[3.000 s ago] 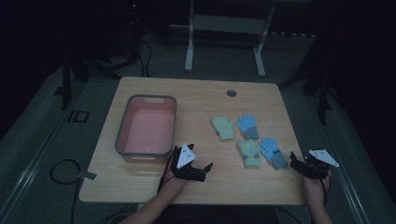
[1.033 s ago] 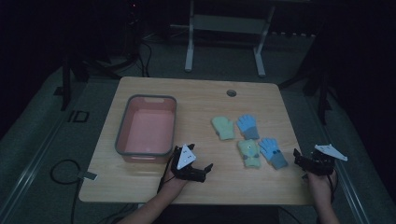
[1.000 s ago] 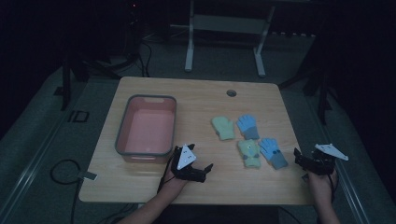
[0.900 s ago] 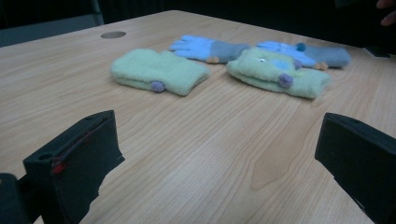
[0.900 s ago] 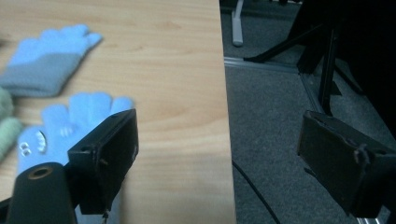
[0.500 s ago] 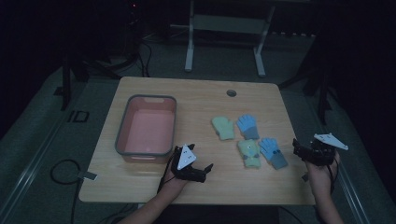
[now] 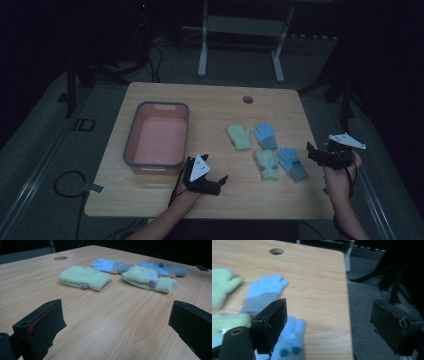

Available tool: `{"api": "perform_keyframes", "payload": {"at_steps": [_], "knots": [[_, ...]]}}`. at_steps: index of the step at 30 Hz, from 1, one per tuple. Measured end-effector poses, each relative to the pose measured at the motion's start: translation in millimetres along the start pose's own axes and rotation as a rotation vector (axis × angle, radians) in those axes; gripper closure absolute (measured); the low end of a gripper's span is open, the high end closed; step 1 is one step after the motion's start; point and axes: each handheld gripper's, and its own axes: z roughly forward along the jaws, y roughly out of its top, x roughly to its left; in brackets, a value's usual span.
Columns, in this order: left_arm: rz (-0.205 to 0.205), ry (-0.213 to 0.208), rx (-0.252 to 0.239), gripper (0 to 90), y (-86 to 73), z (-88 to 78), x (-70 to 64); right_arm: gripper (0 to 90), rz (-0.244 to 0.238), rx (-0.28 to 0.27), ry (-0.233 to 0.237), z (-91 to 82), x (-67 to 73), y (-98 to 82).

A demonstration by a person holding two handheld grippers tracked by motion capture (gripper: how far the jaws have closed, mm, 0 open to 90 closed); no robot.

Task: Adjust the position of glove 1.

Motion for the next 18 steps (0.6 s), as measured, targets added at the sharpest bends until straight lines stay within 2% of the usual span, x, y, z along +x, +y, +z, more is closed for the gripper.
{"api": "perform_keyframes", "payload": {"at_steps": [1,2,6,9,12,13,14,18], "knots": [[0.0,0.0,0.0,0.2,0.0,0.0,-0.1,14.3,-0.031,0.026,0.032,3.4,5.5,3.1],[0.001,-0.001,0.0,0.2,0.0,0.0,-0.1,14.3,-0.031,0.026,0.032,3.4,5.5,3.1],[0.004,-0.001,-0.001,0.3,-0.1,0.1,-0.4,13.4,-0.065,0.027,0.079,8.3,19.2,7.7],[0.002,-0.002,0.0,0.3,0.0,0.1,-0.2,13.3,-0.065,0.022,0.086,9.5,23.8,9.6],[0.0,-0.003,-0.001,0.3,0.0,0.0,0.1,13.3,-0.059,0.038,0.096,13.4,31.1,13.0],[0.003,-0.004,-0.001,0.3,0.0,0.0,-0.2,13.1,-0.031,0.048,0.125,16.4,35.1,15.0],[0.003,-0.004,-0.001,0.3,0.0,0.0,-0.2,12.9,-0.023,0.049,0.138,17.1,36.1,15.5],[0.005,-0.004,-0.003,0.3,-0.1,0.0,-0.5,12.2,0.001,0.043,0.156,20.3,43.2,18.6]]}}
